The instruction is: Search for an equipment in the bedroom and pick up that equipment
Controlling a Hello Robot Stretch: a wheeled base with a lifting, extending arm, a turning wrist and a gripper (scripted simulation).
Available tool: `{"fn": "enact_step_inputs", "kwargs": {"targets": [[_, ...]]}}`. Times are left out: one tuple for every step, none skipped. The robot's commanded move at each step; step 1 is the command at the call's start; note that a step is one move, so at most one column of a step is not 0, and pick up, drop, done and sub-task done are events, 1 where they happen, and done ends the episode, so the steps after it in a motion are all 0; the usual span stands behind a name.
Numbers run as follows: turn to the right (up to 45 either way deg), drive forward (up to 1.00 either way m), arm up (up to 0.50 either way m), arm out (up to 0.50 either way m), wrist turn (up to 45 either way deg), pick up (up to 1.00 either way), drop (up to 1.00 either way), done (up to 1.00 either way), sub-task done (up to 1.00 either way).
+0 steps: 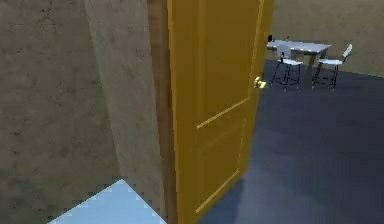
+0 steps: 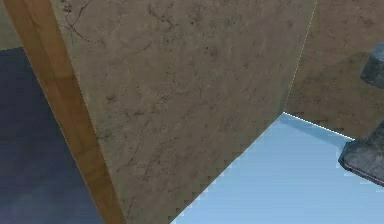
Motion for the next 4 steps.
{"fn": "enact_step_inputs", "kwargs": {"targets": [[6.0,0.00,0.00,0.00,0.0,0.00,0.00,0.00,0.00],[0.0,0.55,0.00,0.00,0.0,0.00,0.00,0.00,0.00],[39.0,0.00,0.00,0.00,0.0,0.00,0.00,0.00,0.00],[0.0,0.30,0.00,0.00,0.0,0.00,0.00,0.00,0.00]]}}
